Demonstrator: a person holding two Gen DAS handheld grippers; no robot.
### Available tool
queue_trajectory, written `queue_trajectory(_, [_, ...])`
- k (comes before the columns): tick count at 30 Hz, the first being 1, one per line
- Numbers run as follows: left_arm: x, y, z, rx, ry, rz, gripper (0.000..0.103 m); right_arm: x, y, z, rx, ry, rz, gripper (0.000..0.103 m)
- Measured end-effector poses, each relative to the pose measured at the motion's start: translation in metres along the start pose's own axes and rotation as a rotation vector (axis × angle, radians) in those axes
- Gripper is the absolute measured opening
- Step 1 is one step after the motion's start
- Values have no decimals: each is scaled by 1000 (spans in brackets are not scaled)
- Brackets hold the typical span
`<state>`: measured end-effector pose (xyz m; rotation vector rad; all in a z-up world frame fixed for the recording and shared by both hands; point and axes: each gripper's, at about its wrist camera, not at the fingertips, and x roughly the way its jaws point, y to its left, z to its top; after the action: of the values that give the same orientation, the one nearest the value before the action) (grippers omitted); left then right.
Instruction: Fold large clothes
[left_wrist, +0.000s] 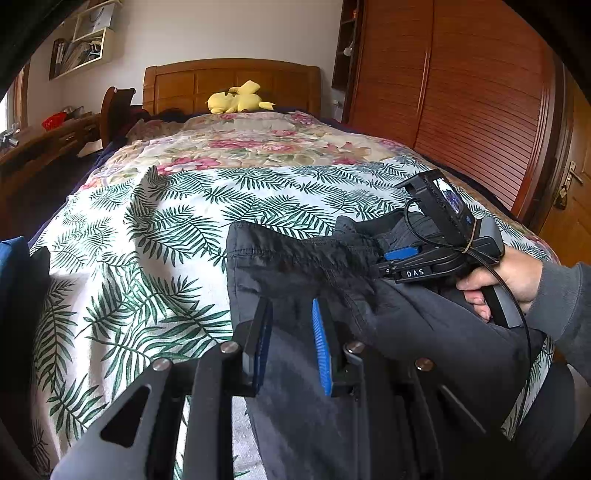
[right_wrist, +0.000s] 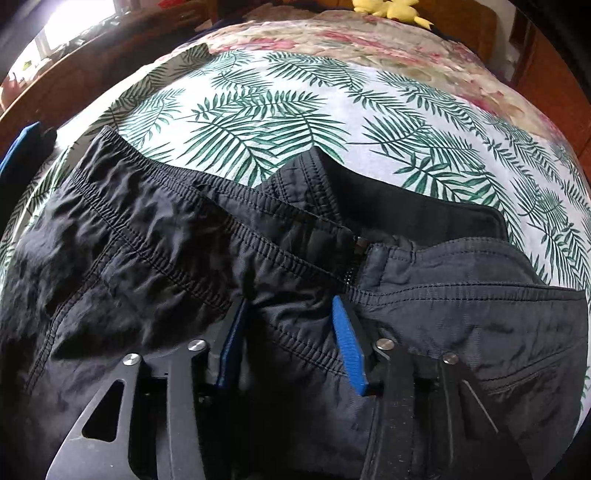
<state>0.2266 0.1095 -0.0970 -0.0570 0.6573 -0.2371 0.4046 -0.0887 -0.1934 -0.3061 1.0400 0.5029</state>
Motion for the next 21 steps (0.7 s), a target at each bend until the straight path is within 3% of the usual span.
queue_trajectory(3, [0, 0, 0, 3, -2, -2, 20, -3, 2, 0, -9, -20, -11, 15])
queue_trajectory(5, [-1, -1, -1, 3, -3, -1, 20, -8, 8, 1, -41, -59, -50, 6])
queue_trajectory(15, [0, 10, 3, -20, -12, 14, 20, -13, 20, 33, -99, -184, -146, 3])
queue_trajectory(21, [2, 5, 10, -19, -27, 1, 20, -4, 13, 52, -38, -170, -132, 5])
